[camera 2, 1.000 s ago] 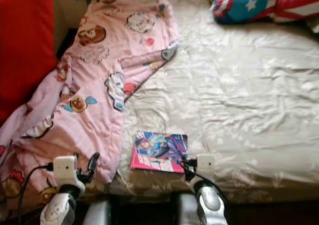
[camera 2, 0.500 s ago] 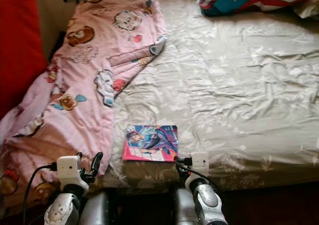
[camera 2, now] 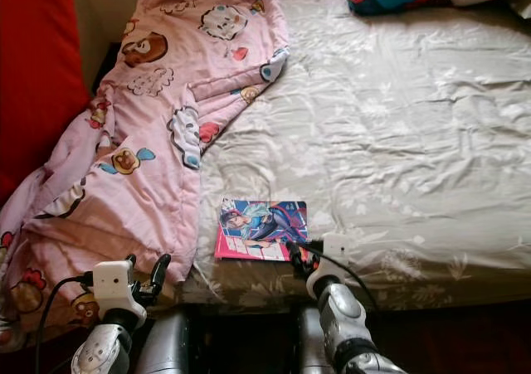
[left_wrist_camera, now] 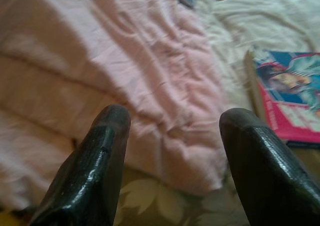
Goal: Clean up the room
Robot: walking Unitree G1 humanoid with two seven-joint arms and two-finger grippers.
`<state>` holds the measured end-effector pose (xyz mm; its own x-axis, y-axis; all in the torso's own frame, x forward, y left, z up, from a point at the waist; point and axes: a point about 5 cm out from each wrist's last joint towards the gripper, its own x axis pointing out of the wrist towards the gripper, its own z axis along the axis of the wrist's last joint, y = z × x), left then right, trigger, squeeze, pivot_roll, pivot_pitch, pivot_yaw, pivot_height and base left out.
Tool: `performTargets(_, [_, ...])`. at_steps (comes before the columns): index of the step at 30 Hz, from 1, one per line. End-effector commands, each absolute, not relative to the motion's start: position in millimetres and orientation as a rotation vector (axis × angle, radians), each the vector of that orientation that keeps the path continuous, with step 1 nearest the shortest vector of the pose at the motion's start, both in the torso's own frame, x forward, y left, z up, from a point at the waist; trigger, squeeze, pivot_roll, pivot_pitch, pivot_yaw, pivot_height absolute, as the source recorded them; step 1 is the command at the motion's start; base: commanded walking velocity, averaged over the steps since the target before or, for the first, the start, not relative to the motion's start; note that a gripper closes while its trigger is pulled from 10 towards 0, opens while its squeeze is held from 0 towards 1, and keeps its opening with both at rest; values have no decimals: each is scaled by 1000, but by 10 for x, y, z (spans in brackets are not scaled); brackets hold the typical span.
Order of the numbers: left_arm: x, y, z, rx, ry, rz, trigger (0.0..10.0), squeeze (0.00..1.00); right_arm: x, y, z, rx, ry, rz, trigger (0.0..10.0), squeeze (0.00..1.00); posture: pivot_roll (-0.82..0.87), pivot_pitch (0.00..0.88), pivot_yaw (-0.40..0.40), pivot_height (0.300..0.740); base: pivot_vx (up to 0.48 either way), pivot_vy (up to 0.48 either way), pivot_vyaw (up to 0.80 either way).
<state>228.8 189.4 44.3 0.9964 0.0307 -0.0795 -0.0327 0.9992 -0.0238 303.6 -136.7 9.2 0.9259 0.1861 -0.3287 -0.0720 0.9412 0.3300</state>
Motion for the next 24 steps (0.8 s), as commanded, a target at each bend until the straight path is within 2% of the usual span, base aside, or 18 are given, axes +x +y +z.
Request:
performTargets(1, [2199,1953,410,2,113,38,10000,0,3027,-1328,65,359,393,114,10000,0,53,263,50,605,0,0,0])
performTargets(14, [1984,2152,465,60,150,52,10000,0,3065,-1377,87,412,393,45,10000,0,122,297,99,605,0,0,0])
performTargets(24, [1917,2192,531,87,162,35,10000,0,3001,-1351,22,465,408,22,10000,0,148,314,132,605,0,0,0])
